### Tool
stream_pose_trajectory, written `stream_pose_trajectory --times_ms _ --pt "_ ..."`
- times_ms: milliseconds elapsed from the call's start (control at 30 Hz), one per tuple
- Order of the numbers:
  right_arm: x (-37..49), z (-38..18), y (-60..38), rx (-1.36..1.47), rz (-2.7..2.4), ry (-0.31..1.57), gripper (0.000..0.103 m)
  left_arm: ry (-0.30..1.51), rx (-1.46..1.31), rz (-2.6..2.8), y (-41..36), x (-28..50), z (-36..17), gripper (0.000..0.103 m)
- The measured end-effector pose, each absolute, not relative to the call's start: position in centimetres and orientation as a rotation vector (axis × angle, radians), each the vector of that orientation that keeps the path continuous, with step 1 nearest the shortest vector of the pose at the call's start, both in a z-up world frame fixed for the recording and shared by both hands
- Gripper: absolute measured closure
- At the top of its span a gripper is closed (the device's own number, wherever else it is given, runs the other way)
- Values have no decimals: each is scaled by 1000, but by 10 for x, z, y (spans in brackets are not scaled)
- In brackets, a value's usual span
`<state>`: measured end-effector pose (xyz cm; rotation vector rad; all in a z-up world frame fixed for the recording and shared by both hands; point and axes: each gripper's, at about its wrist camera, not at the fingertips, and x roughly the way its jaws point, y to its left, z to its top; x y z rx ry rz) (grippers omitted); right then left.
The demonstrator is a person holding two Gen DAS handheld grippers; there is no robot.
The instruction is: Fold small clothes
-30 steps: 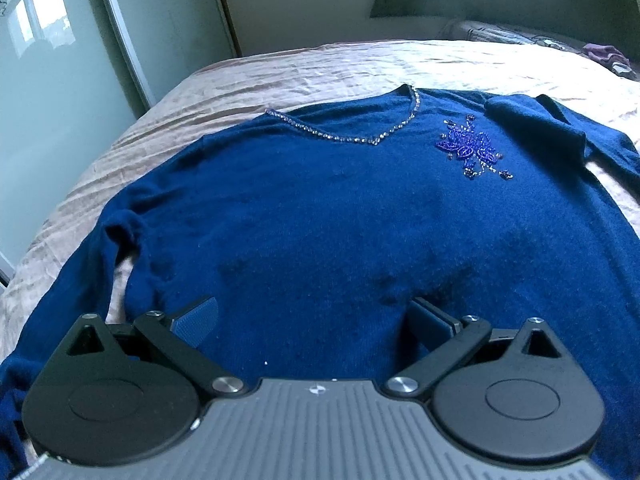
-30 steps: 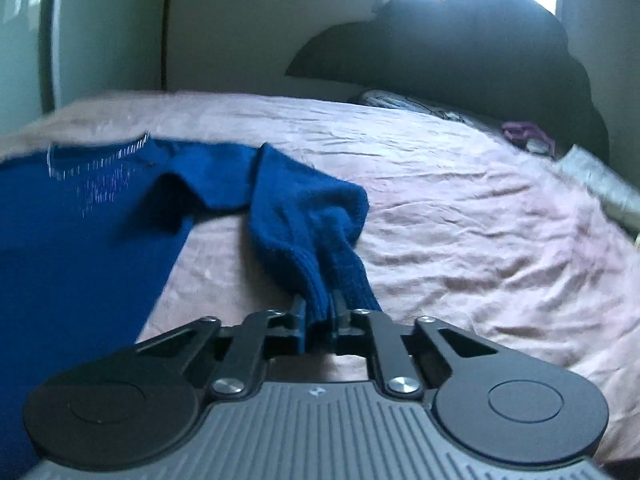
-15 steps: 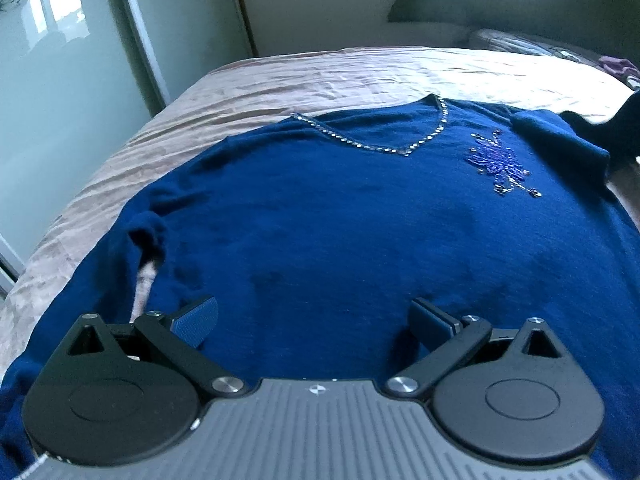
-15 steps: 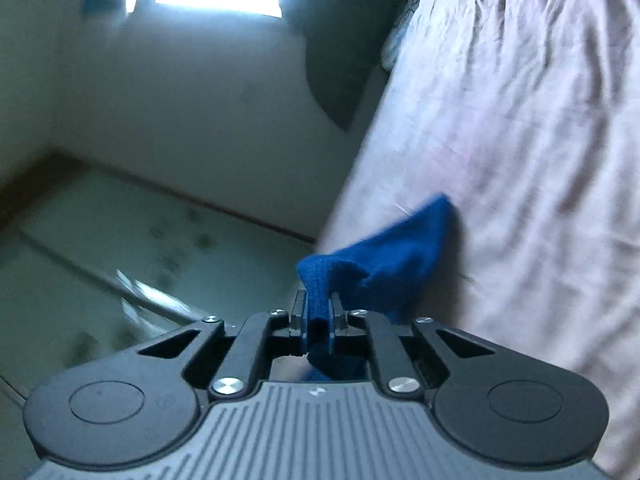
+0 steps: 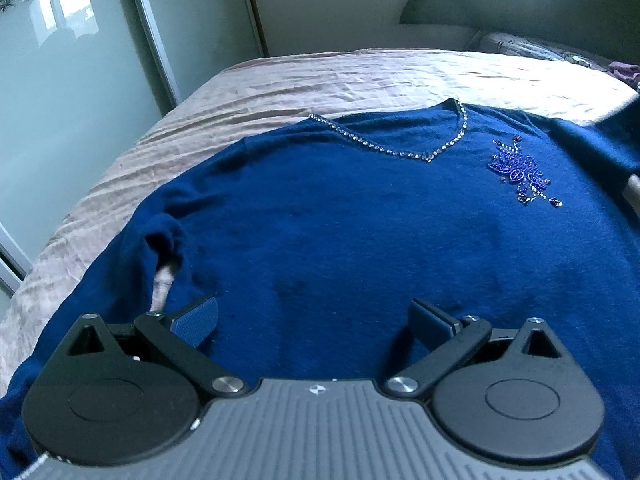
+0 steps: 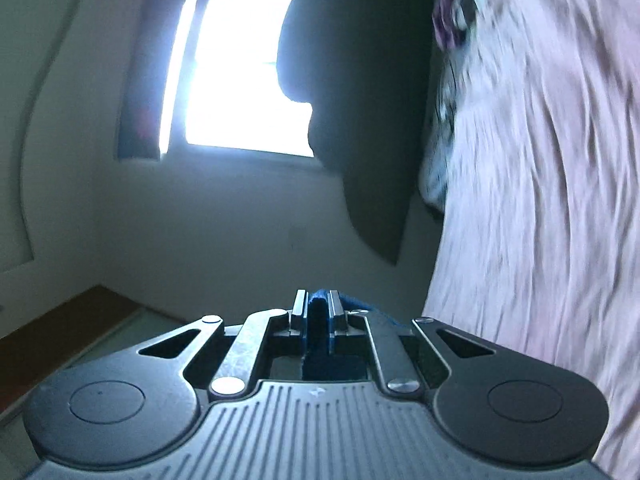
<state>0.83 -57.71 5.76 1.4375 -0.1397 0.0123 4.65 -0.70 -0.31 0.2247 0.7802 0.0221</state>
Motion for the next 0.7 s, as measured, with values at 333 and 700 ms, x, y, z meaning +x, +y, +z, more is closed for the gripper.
stream_pose_trajectory --times_ms 333,700 --pt "2 97 -557 1277 53 -29 94 786 211 21 -3 48 -3 1" --pt "-32 -9 -530 1306 -295 232 2 778 259 3 -10 47 -3 1"
